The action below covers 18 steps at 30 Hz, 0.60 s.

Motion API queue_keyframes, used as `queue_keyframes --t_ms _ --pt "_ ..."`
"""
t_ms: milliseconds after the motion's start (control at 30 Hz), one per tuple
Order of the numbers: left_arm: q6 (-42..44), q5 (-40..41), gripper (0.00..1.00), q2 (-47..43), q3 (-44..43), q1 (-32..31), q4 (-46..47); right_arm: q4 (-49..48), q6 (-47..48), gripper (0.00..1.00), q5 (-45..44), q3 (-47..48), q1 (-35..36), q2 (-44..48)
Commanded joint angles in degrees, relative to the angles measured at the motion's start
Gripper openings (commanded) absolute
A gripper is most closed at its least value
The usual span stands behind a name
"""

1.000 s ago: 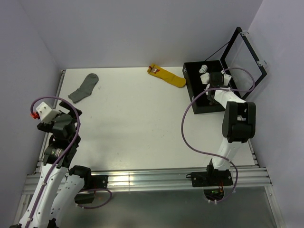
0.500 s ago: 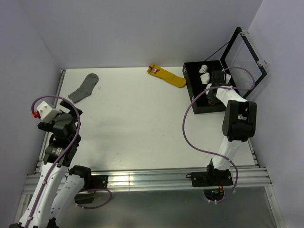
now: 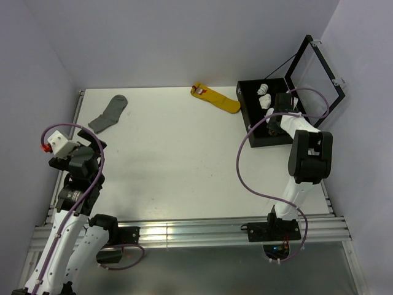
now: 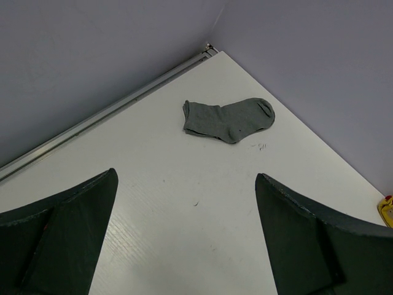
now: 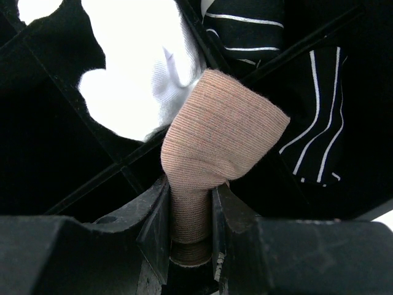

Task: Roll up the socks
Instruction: Place the sock in the storage box.

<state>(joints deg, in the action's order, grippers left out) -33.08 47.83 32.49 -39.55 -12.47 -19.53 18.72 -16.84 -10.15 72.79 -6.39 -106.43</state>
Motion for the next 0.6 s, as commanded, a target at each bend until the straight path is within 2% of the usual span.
queue_keyframes --t_ms 0,300,567 --pt "1.2 -0.4 1.00 -0.1 0.3 -0.1 2.1 1.9 0.1 0.00 9.9 -1.9 1.6 -0.1" --pt "1.3 -0.4 0.99 -0.4 0.4 -0.1 2.0 3.5 1.9 0.00 15.5 -1.5 0.8 -1.2" --pt "0.7 2.5 0.99 1.6 0.8 -0.1 1.6 1.8 2.9 0.00 12.6 -2.3 -0.1 1.0"
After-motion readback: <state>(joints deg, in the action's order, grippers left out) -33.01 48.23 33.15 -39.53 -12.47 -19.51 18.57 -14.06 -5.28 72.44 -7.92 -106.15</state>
